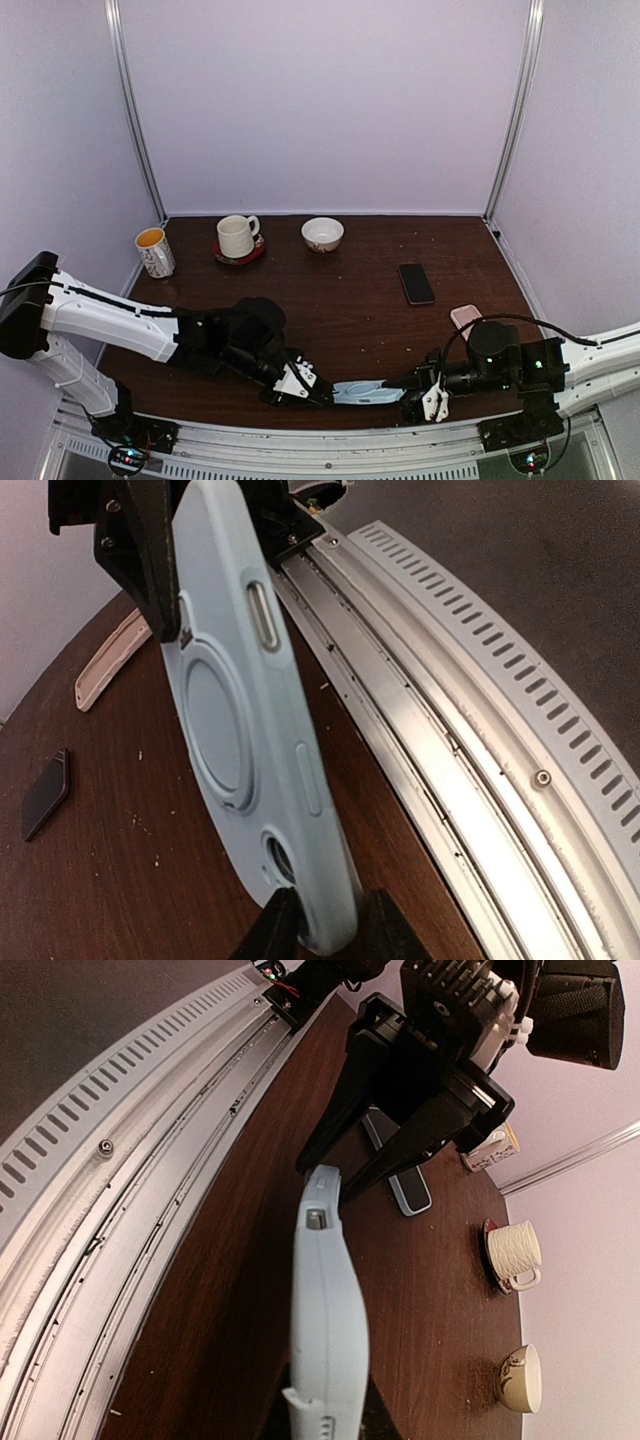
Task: Take the phone out of the phone case
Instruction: Remove the top left corner of the phone from the phone case.
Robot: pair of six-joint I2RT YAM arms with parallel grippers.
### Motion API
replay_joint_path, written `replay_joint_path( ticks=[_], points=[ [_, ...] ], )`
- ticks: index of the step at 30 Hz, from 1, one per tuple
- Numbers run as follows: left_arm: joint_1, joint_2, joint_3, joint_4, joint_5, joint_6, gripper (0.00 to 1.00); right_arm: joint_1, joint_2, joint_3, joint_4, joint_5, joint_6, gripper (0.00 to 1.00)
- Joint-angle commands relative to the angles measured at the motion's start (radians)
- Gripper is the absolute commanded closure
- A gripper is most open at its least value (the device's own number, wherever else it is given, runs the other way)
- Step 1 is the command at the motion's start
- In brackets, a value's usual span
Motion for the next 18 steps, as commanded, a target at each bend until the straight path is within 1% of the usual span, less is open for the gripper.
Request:
replay_joint_path(
  ticks=[1, 4, 10, 15, 18],
  points=[
    [-0.005, 0.003, 0.009, 0.025, -0.036, 0.013, 0.74, 0.005, -0.024, 0.002, 0.089, 0.014, 0.011, 1.00],
    [-0.005, 0.008, 0.014, 0.021, -0.044, 0.020, 0.77, 0.004, -0.022, 0.002, 0.089, 0.012, 0.010, 1.00],
    [-0.004, 0.018, 0.018, 0.038, -0.077, 0.043, 0.86, 0.006, -0.024, 0.004, 0.077, 0.000, 0.001, 1.00],
    [0.001, 0.023, 0.041, 0.019, -0.106, 0.084, 0.88, 0.005, -0.012, 0.021, 0.033, -0.023, -0.024, 1.00],
    [0.022, 0.028, 0.069, -0.024, -0.079, 0.110, 0.90, 0.012, -0.007, 0.026, 0.000, -0.034, -0.046, 1.00]
  ],
)
